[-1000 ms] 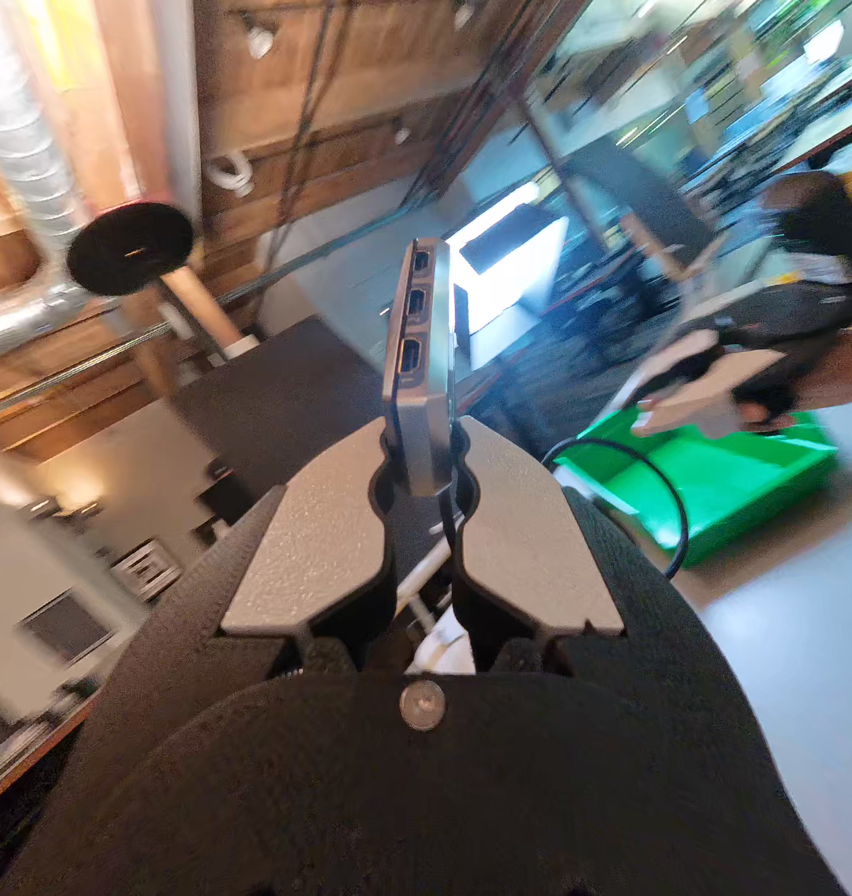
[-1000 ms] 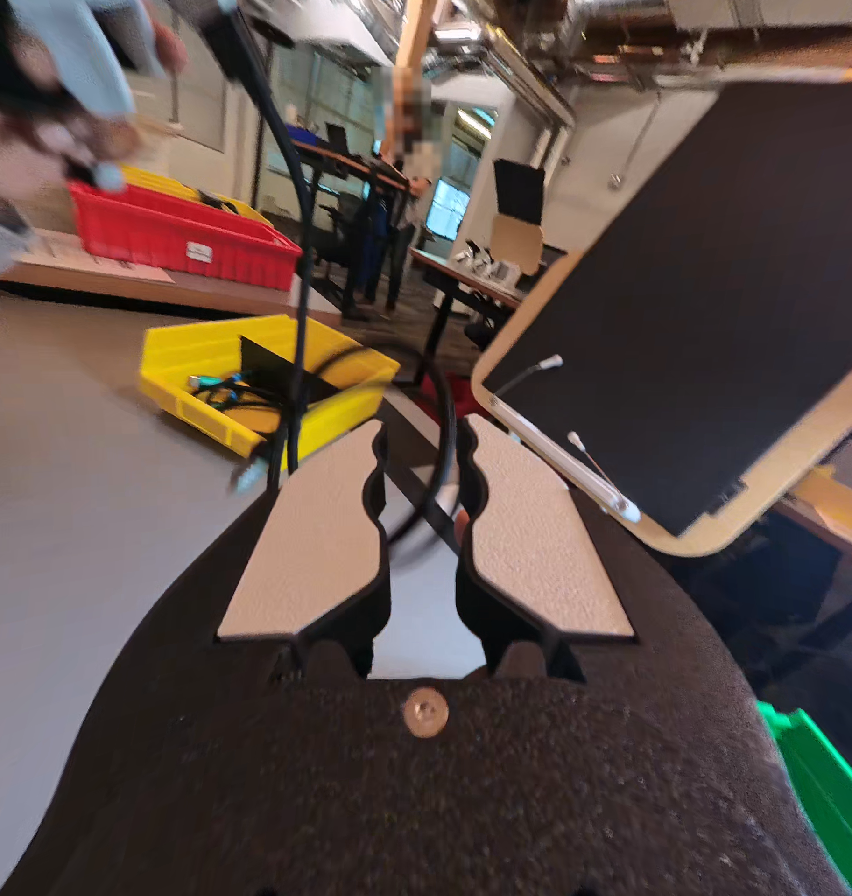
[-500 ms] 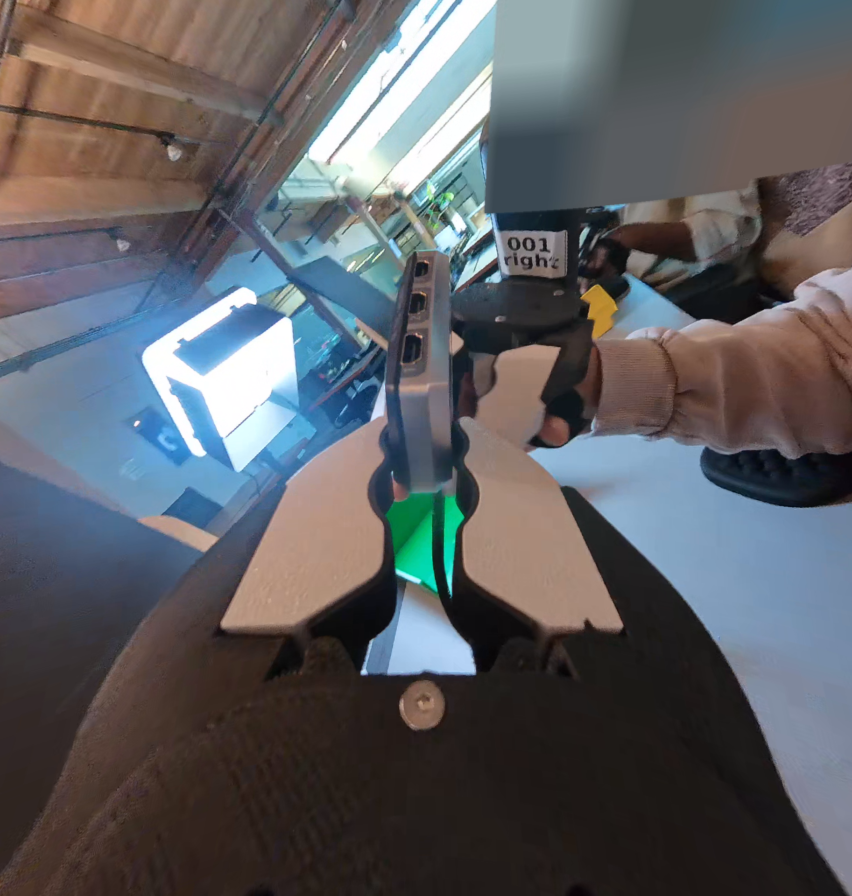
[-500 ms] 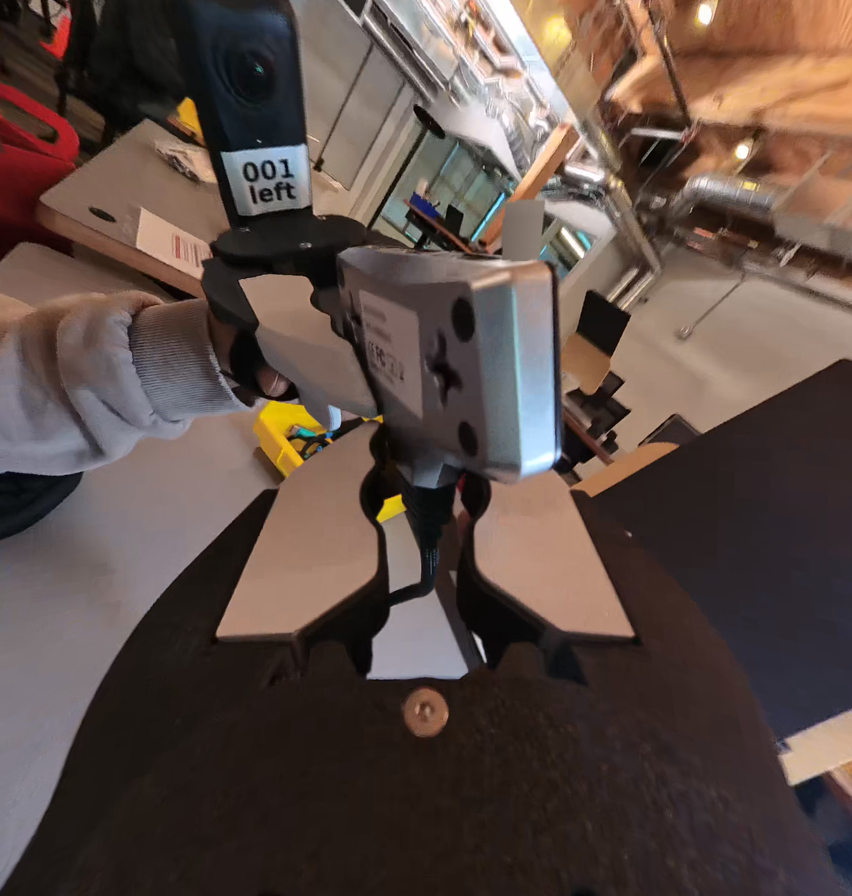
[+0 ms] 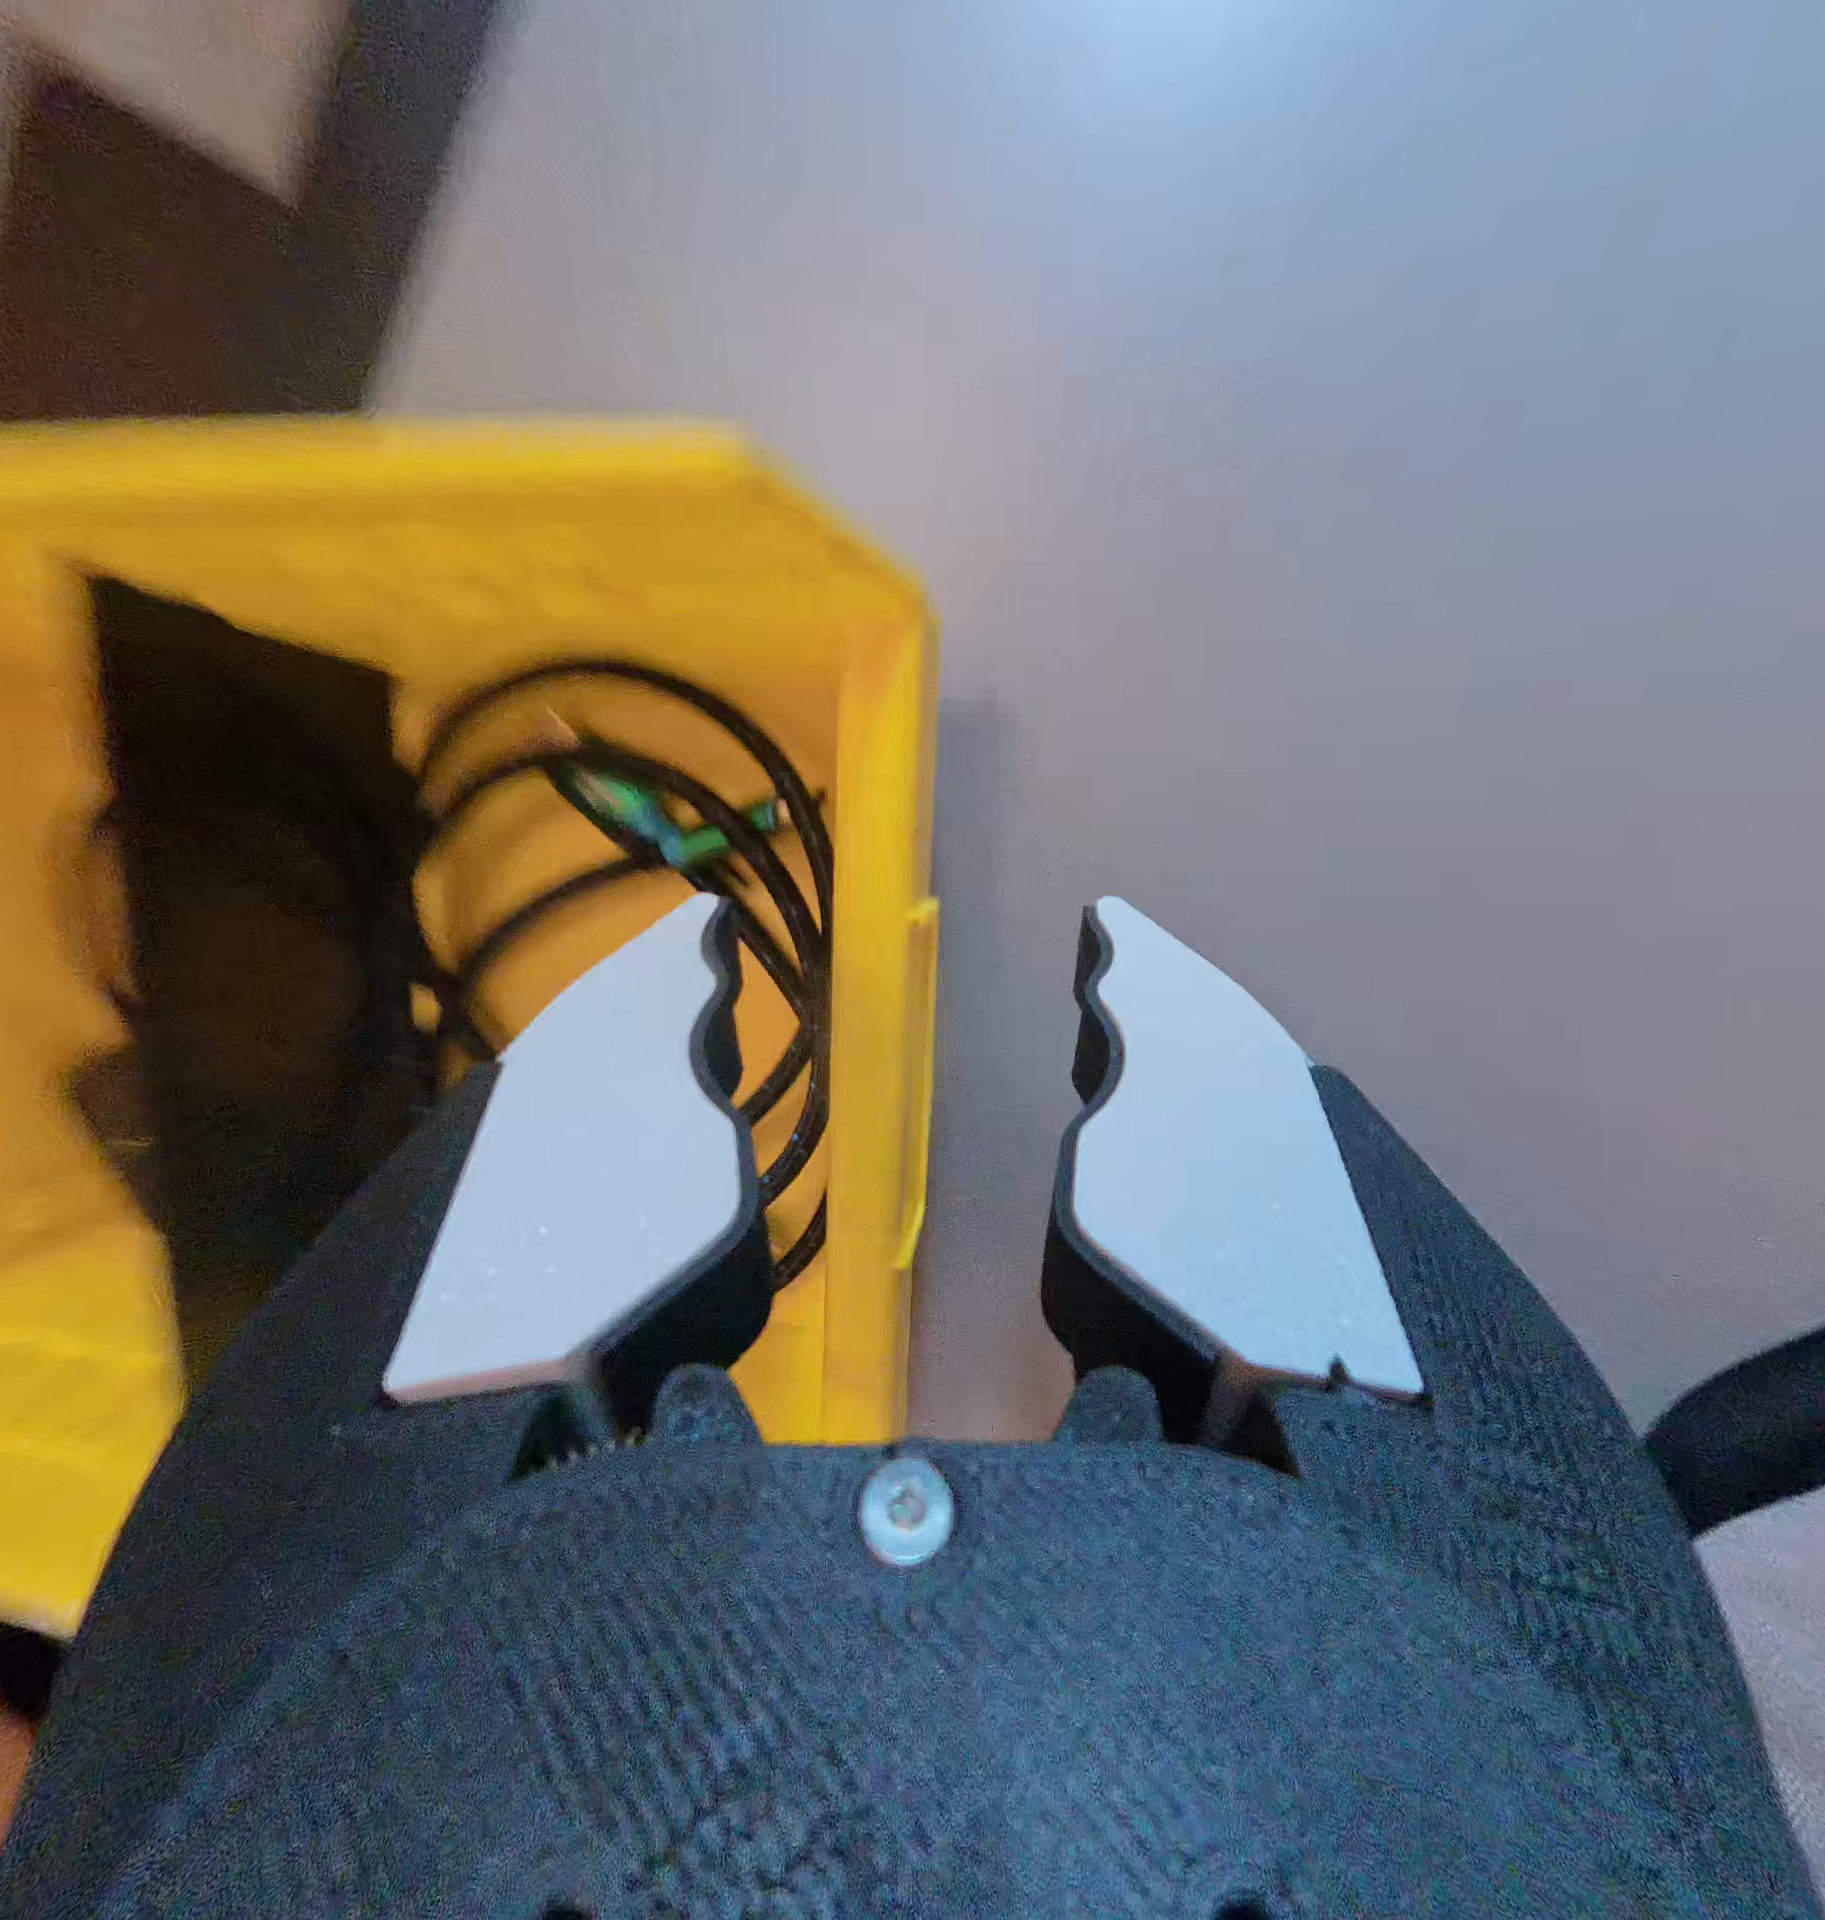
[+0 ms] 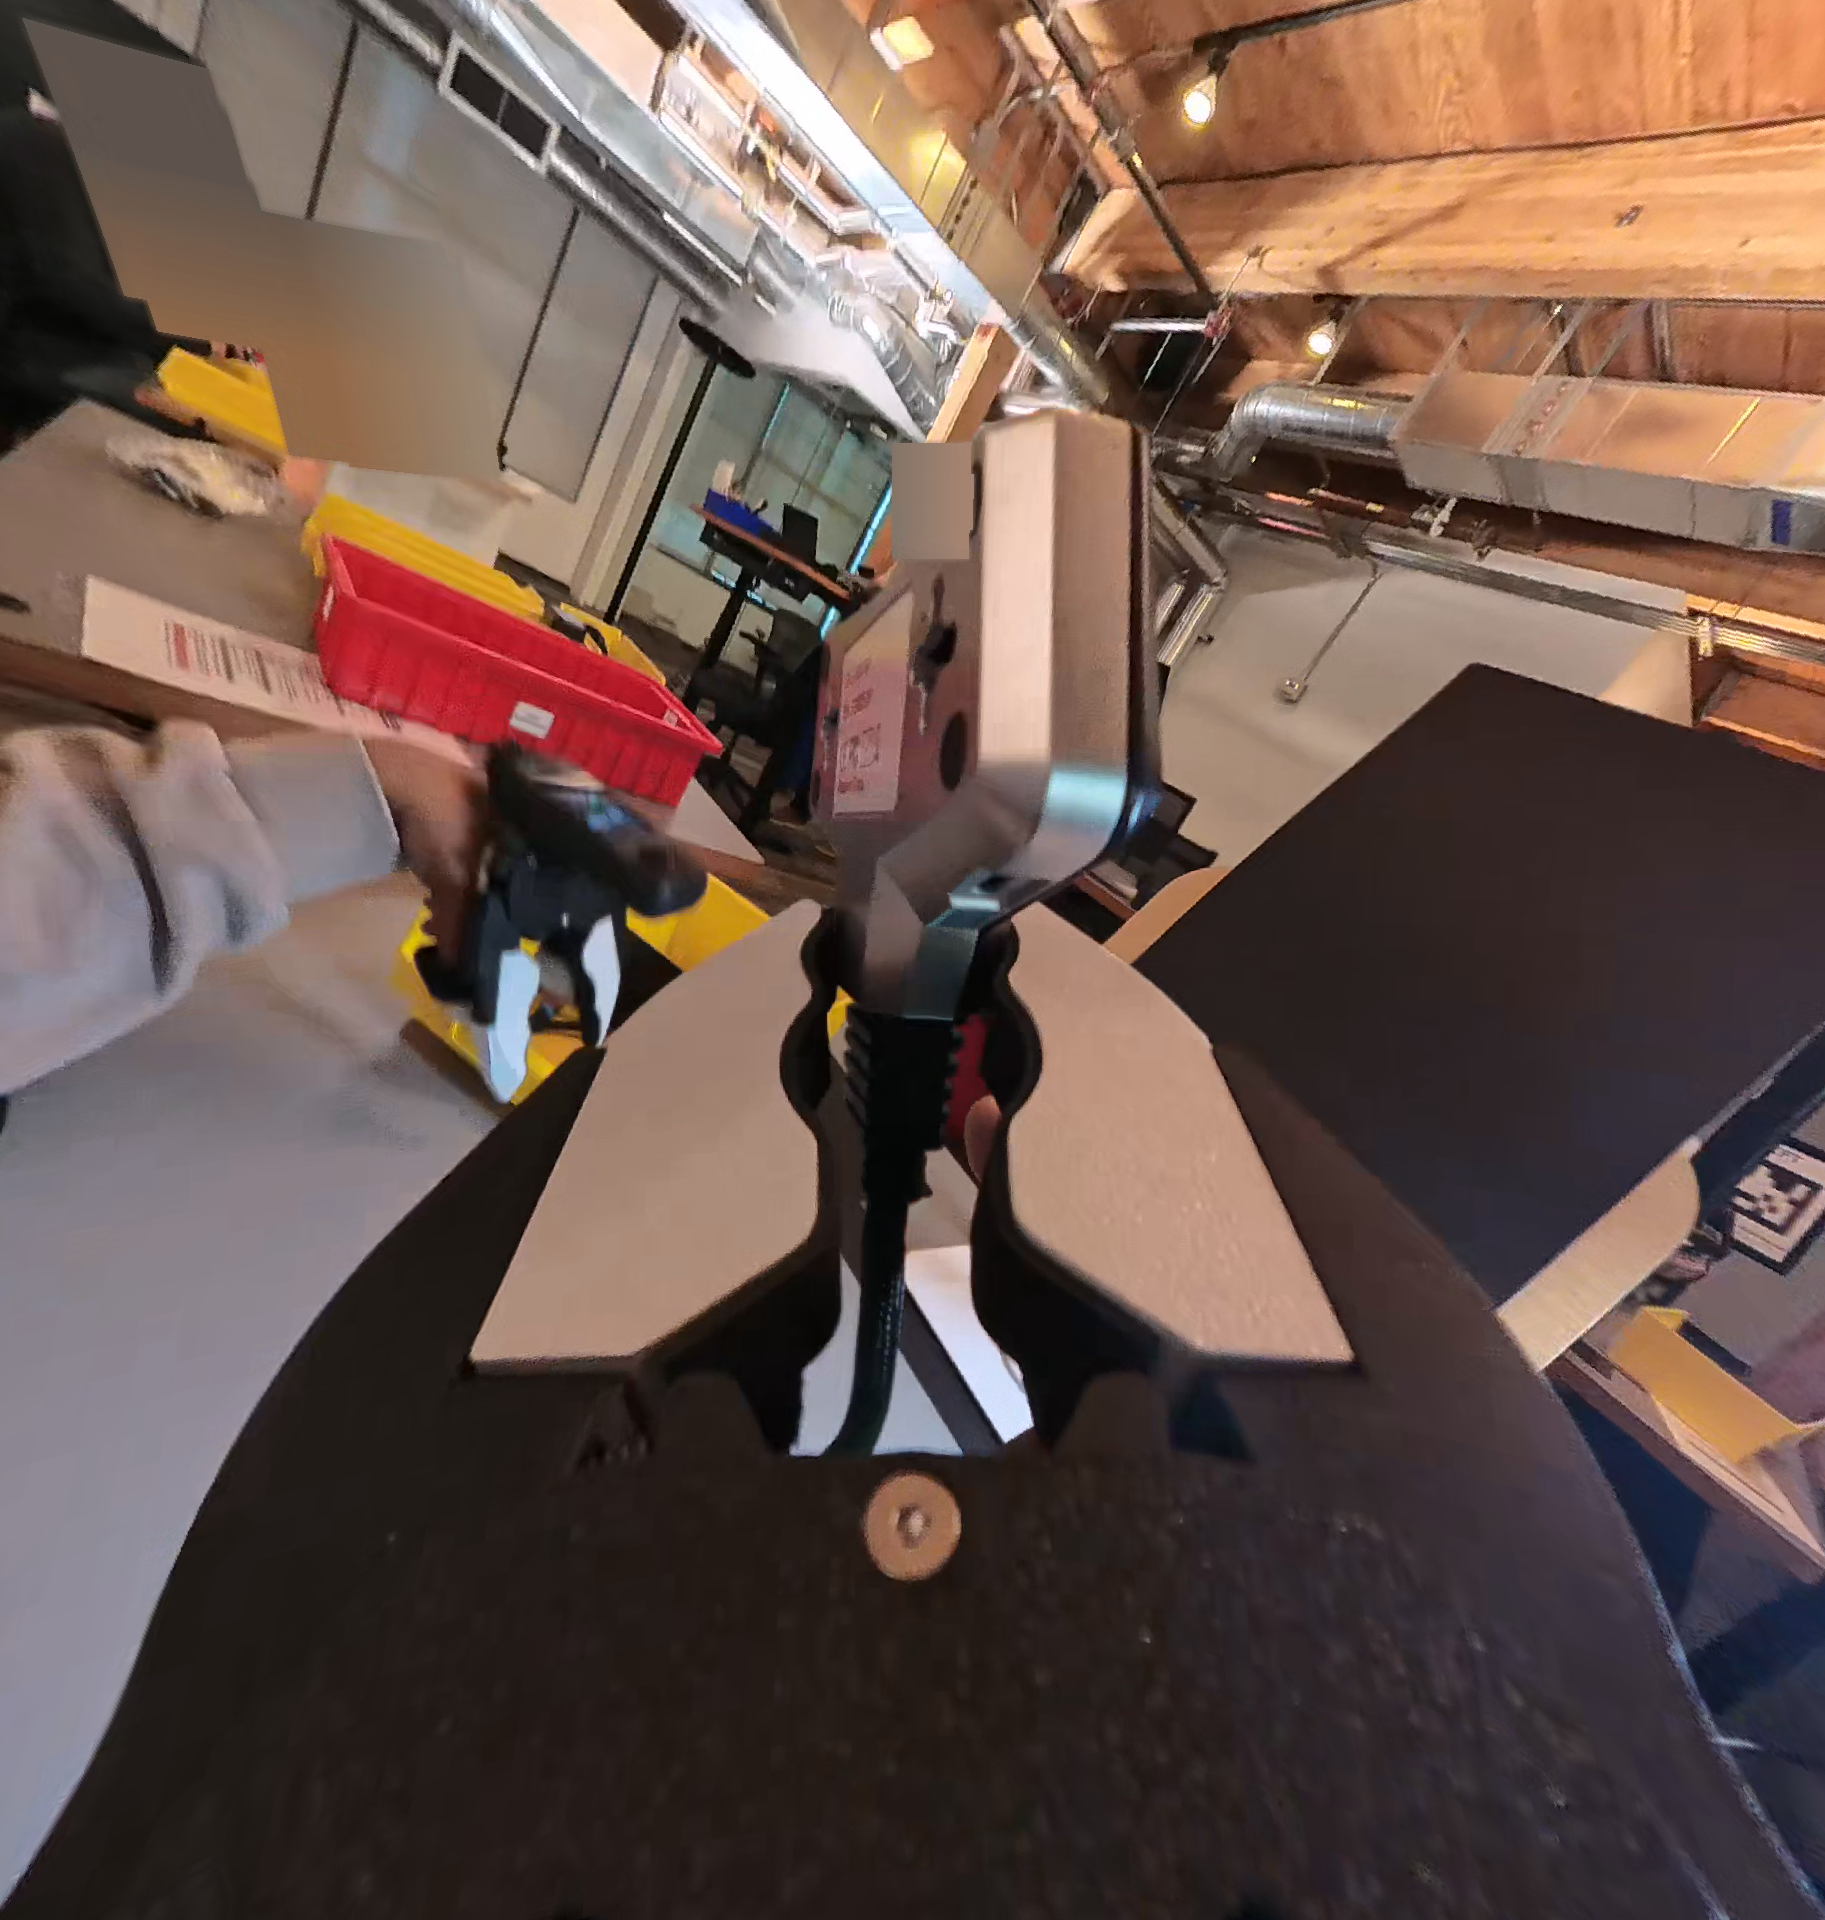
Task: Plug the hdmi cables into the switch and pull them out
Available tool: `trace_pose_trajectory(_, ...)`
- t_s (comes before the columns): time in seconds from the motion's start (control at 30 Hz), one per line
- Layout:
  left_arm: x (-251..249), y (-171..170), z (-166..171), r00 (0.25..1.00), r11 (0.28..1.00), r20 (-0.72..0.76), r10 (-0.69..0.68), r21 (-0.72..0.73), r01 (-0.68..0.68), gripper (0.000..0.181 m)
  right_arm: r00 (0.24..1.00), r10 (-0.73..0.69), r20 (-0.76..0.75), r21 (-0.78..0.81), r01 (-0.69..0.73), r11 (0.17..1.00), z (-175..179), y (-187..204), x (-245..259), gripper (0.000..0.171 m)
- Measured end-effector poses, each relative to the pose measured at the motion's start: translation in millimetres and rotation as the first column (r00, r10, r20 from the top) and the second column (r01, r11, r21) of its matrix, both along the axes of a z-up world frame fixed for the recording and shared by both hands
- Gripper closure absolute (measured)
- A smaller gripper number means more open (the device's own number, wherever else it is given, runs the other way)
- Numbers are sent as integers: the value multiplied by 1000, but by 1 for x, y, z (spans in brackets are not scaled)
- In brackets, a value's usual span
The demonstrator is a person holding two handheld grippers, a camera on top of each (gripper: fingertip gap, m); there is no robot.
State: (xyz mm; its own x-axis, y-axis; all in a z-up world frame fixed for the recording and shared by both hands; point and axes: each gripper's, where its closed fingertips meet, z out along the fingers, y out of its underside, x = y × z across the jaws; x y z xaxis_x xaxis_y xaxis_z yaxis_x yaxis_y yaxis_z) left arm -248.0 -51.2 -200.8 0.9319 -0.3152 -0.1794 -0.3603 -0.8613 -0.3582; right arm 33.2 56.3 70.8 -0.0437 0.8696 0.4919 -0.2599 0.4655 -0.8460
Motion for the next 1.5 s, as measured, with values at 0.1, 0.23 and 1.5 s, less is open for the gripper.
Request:
trace_pose_trajectory(0.1, -18, -14, -56, 997, 980, 56, 61, -192, -49, 135, 1000, -1, -28, 2, 1, 1000, 6, 1, 6, 146)
trace_pose_trajectory(0.23, 0, -11, -43, 1000, 975, 21, 13, -220, -8, 149, 999, -4, -31, -17, 3, 1000, 7, 5, 8, 147)
trace_pose_trajectory(1.5, 238, 51, 199, 698, 238, -248, -672, 820, 521, 157, 943, 86, 321, 169, -146, 975, -85, -46, -46, 149)
